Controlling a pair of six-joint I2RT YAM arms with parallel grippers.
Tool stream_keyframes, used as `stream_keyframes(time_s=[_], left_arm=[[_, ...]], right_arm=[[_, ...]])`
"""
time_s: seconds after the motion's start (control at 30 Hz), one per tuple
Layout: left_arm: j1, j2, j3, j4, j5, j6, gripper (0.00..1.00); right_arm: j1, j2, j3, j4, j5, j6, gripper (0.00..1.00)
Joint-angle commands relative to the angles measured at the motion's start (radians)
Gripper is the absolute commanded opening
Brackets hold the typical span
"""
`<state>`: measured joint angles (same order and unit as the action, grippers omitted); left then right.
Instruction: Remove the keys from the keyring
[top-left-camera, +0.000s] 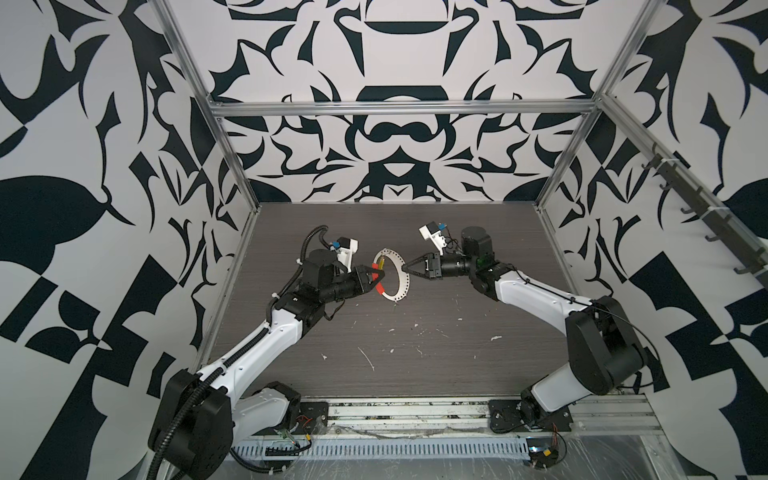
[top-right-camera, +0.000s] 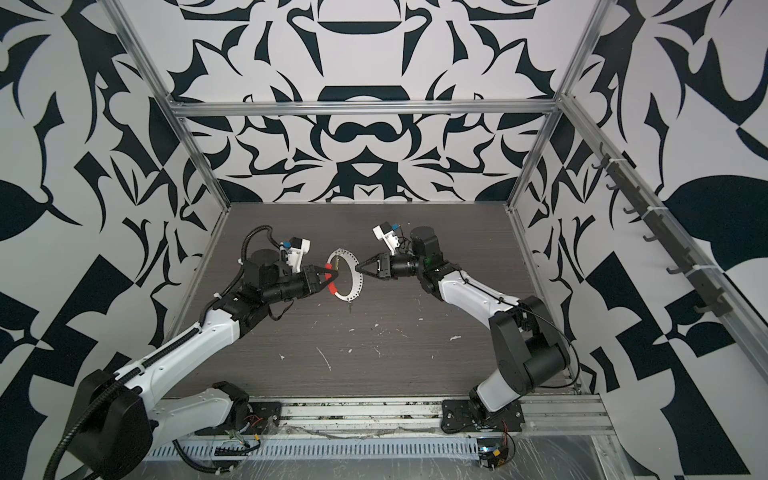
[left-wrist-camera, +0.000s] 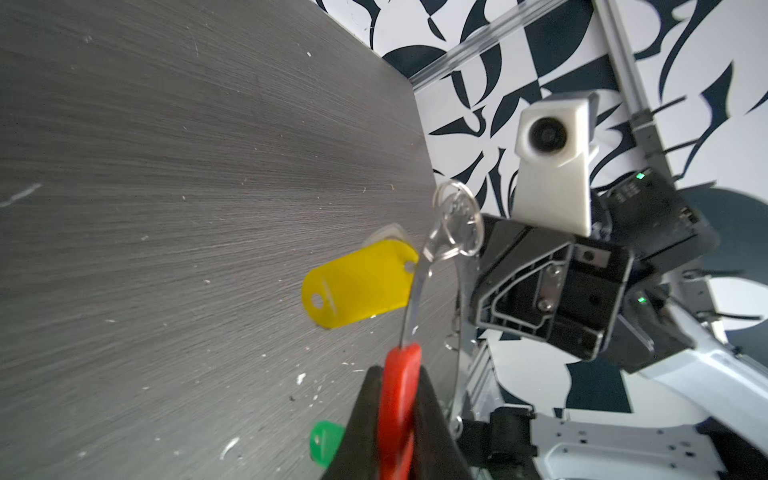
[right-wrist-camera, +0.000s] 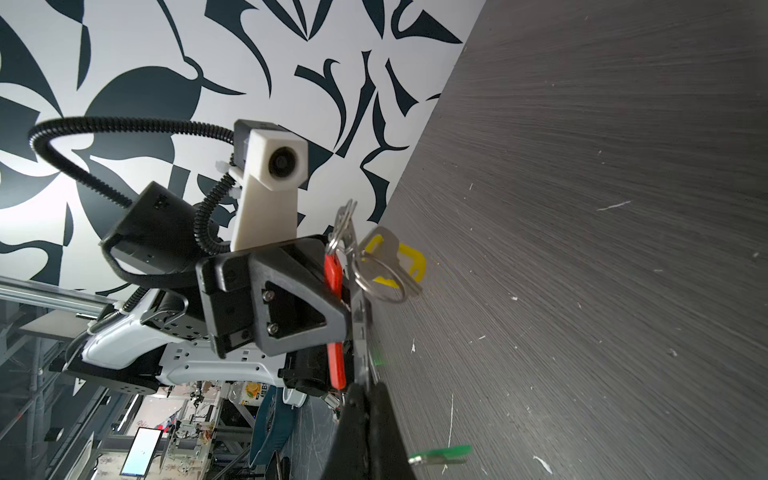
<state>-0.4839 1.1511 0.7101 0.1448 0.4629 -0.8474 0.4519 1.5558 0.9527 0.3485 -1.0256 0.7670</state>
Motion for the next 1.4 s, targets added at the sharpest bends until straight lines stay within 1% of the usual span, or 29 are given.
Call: stream_keyframes(time_s=[0.0, 0.17, 0.23, 0.27, 0.37, 0.47, 0.53, 0.57, 0.67, 0.83, 1.0, 1.07, 1.23, 1.37], left_arm=[[0.001, -0.007, -0.021, 0.032, -0.07, -0.063, 0.0], [0.001, -0.027, -0.033, 0.068, -0.112, -0.11, 0.0], [0.001, -0.036, -0.037, 0.091, -0.121, -0.128, 0.0], [0.0, -0.043, -0.037, 0.094, -0.127, -0.134, 0.0], [0.0, -0.076, -0.038, 0.097, -0.163, -0.144, 0.0], [0.001, -0.114, -0.035, 0.114, -0.191, -0.147, 0.0], [0.0, -0.137, -0.03, 0.136, -0.217, -0.15, 0.0], [0.001, -0.146, -0.026, 0.14, -0.228, -0.151, 0.0], [0.001, -0.156, -0.006, 0.159, -0.24, -0.16, 0.0], [0.001, -0.153, 0.007, 0.193, -0.255, -0.196, 0.0], [0.001, -0.141, 0.005, 0.225, -0.248, -0.223, 0.0], [0.001, -0.136, 0.003, 0.234, -0.244, -0.226, 0.0], [0.001, -0.126, -0.015, 0.27, -0.249, -0.256, 0.0], [-0.001, -0.123, -0.014, 0.248, -0.268, -0.257, 0.0]], right_arm=[[-0.002, -0.032, 0.053, 0.027, 0.01, 0.012, 0.12], [-0.034, -0.075, 0.044, -0.006, 0.078, -0.003, 0.26], [-0.05, -0.097, 0.037, -0.042, 0.119, -0.026, 0.33], [-0.056, -0.11, 0.033, -0.057, 0.138, -0.037, 0.35], [-0.066, -0.179, -0.002, -0.102, 0.243, -0.1, 0.39], [-0.062, -0.267, -0.079, -0.058, 0.383, -0.117, 0.44], [-0.05, -0.328, -0.154, 0.04, 0.45, -0.12, 0.44], [-0.041, -0.356, -0.17, 0.043, 0.472, -0.137, 0.45], [-0.002, -0.425, -0.18, -0.018, 0.487, -0.226, 0.44], [0.102, -0.482, -0.189, -0.067, 0.56, -0.293, 0.43], [0.187, -0.479, -0.173, -0.108, 0.601, -0.362, 0.38], [0.212, -0.467, -0.169, -0.108, 0.61, -0.372, 0.37], [0.261, -0.426, -0.145, -0.114, 0.6, -0.397, 0.36], [0.302, -0.412, -0.13, -0.132, 0.655, -0.433, 0.34]])
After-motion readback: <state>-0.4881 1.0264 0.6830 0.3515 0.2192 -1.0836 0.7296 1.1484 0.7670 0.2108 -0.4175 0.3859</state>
